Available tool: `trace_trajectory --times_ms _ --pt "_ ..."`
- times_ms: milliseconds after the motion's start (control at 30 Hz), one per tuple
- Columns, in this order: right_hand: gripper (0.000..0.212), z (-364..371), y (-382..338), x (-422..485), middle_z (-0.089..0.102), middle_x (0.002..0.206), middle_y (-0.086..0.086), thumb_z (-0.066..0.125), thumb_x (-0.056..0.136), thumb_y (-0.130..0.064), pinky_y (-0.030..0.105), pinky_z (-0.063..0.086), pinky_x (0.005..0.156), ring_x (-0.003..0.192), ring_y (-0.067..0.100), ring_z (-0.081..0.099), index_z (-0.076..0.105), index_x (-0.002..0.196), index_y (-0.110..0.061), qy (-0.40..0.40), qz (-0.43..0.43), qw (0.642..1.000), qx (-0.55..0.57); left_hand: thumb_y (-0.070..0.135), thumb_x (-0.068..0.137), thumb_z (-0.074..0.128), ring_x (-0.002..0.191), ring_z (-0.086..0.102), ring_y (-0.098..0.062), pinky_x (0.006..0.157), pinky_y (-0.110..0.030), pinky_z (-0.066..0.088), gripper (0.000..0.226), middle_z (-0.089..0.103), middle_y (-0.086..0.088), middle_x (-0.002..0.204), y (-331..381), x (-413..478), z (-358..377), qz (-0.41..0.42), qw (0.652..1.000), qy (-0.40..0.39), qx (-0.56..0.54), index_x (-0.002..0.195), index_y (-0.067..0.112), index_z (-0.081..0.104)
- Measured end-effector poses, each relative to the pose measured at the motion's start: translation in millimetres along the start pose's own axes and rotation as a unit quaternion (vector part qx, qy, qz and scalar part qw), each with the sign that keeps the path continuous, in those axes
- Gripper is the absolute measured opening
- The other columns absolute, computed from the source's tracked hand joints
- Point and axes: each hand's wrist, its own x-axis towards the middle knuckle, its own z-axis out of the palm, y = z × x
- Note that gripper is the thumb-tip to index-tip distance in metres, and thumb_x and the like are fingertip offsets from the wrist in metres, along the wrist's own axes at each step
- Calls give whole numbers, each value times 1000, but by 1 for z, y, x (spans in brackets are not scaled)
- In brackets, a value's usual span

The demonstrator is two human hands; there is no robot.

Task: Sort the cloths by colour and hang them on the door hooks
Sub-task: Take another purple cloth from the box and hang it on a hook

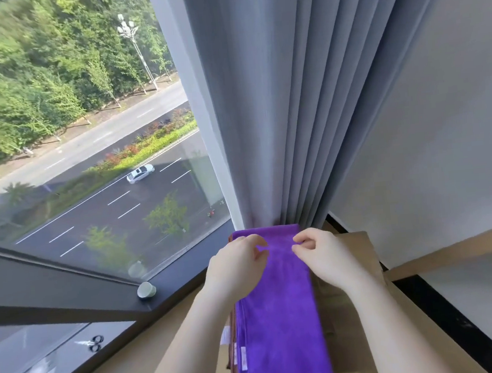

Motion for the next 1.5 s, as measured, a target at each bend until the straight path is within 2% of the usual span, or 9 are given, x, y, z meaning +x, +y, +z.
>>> trace_trajectory --times_ms 167,300,433,600,1033,1167,1300,1367,1500 --pt "24 17 8 29 64 106 -12 62 96 -33 40 55 92 105 17 64 64 121 -30 31 11 999 -12 33 102 46 118 57 -18 94 -34 48 30 61 10 124 -10 37 16 -6 999 36 -25 127 35 63" --pt "36 28 10 53 58 121 -5 60 98 -31 34 51 90 112 17 60 59 133 -26 46 18 997 -53 25 101 47 124 50 -22 93 -37 48 33 56 2 128 -21 68 28 11 999 33 -13 131 27 61" --pt "51 38 8 76 44 146 3 59 97 -28 38 47 101 133 24 48 47 147 -23 45 36 996 -75 22 99 52 133 43 -25 103 -38 43 44 50 -1 142 -32 92 37 21 1000 11 17 143 22 48" --pt "65 49 13 98 36 157 9 59 97 -23 42 38 111 144 29 35 33 156 -17 47 76 995 -49 24 99 53 137 42 -29 106 -41 39 59 47 -4 148 -43 106 46 -12 999 -38 15 153 19 31" --pt "36 59 24 104 55 124 10 62 89 -20 36 45 99 118 31 53 69 124 -20 91 99 988 -77 24 95 51 118 49 -33 96 -40 42 39 52 -10 123 -51 116 60 14 995 -22 97 134 17 54" --pt "24 56 24 99 57 120 4 64 88 -24 37 46 97 113 28 54 70 111 -21 101 88 988 -70 20 95 54 111 54 -35 90 -39 47 36 48 -11 119 -51 117 59 7 999 -41 36 131 14 58" --pt "18 57 20 91 68 109 -1 61 89 -28 38 49 92 105 28 60 63 107 -24 107 105 988 -38 25 91 64 102 58 -32 81 -30 40 26 46 -5 108 -51 115 51 -24 998 -49 -22 117 18 65" --pt "17 57 19 86 68 105 -1 60 91 -28 37 50 89 102 28 61 60 107 -25 108 110 988 -18 24 87 64 96 59 -29 78 -31 43 14 54 -2 99 -52 112 46 -38 997 -59 -27 100 19 67" --pt "16 54 20 74 65 98 -4 60 90 -24 35 53 78 94 24 62 59 105 -27 110 101 988 49 25 82 70 86 64 -21 70 -29 48 12 67 4 89 -52 101 36 -67 987 -72 -123 93 25 65"
